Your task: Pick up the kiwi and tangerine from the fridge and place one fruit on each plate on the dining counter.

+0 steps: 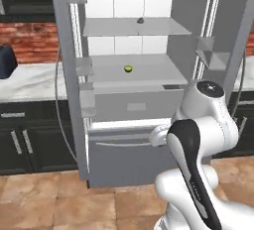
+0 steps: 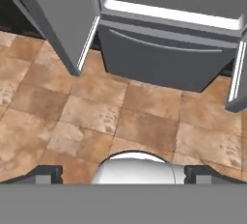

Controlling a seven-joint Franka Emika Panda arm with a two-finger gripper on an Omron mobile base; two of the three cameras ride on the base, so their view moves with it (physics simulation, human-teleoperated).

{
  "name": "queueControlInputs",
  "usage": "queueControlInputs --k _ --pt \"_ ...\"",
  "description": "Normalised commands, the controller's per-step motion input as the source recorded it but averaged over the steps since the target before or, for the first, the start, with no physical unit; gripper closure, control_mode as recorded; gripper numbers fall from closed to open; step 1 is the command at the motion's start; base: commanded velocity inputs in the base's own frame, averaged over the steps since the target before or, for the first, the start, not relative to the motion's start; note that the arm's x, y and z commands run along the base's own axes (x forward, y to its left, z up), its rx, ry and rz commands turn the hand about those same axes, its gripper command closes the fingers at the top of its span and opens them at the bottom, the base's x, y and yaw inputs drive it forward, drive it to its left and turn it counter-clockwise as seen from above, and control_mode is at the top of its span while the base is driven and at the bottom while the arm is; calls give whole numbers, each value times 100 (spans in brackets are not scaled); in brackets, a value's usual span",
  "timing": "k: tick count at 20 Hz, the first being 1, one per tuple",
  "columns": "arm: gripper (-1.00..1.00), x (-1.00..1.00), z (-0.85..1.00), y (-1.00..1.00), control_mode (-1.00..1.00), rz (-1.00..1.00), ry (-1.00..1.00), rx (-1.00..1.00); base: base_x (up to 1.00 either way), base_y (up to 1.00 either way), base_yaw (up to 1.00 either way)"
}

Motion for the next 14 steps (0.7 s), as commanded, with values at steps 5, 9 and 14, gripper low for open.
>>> queueControlInputs --k 5,9,14 --pt "-100 0 0 0 100 0 0 0 42 40 -86" --pt "-100 0 0 0 100 0 0 0 60 48 -29" --pt "-100 0 0 0 100 0 0 0 76 17 0"
